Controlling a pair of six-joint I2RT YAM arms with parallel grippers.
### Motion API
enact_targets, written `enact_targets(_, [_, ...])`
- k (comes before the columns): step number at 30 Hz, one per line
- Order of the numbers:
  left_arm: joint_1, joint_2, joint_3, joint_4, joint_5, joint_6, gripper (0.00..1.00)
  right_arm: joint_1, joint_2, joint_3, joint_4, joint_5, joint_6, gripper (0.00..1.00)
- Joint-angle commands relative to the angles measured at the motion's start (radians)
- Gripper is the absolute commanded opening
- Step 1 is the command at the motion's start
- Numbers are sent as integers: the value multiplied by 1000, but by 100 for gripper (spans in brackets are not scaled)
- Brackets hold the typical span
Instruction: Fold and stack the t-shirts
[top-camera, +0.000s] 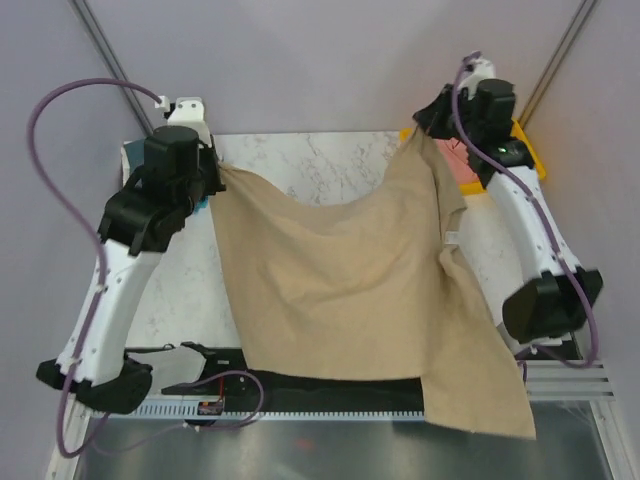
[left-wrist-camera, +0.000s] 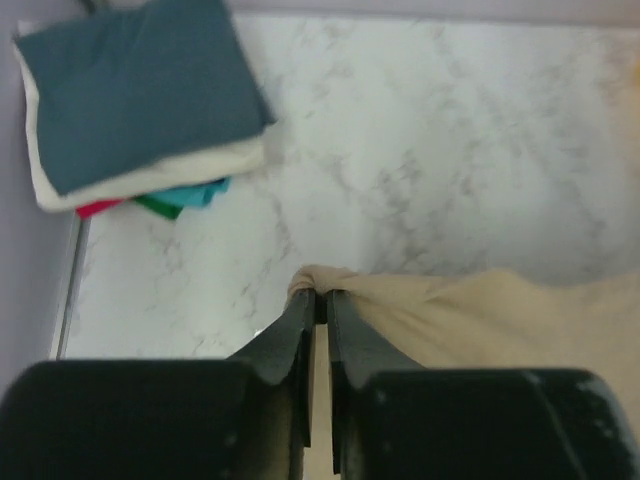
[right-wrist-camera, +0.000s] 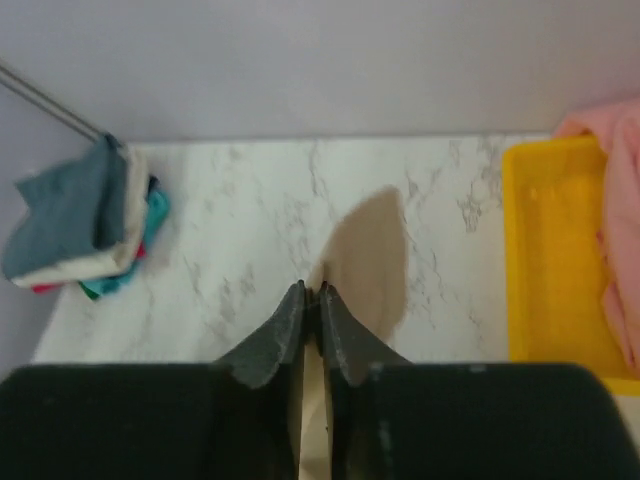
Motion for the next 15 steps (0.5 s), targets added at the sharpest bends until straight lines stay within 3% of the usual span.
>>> enact_targets(1, [362, 58, -161, 54, 272, -34, 14, 60, 148, 48, 86, -69, -47, 22])
enact_targets(3, [493, 171, -217, 65, 335, -49, 28, 69, 238, 99, 17, -56, -65, 65])
enact_targets(4, [513, 210, -222, 65, 332, -52, 46, 69, 290, 126, -9, -15, -68, 88])
enact_targets(5, [522, 288, -206, 57, 326, -54, 52, 71, 301, 128, -11, -1, -68, 93])
enact_targets(8, [561, 336, -173, 43, 331, -78, 67, 69, 289, 99, 3, 55, -61, 98])
enact_targets(10, [559, 321, -169, 49, 351, -84, 86, 71, 246, 47, 19, 65, -44, 98])
enact_targets(15, [536, 180, -278, 91, 423, -117, 87, 79, 123, -154, 92, 19, -19, 98])
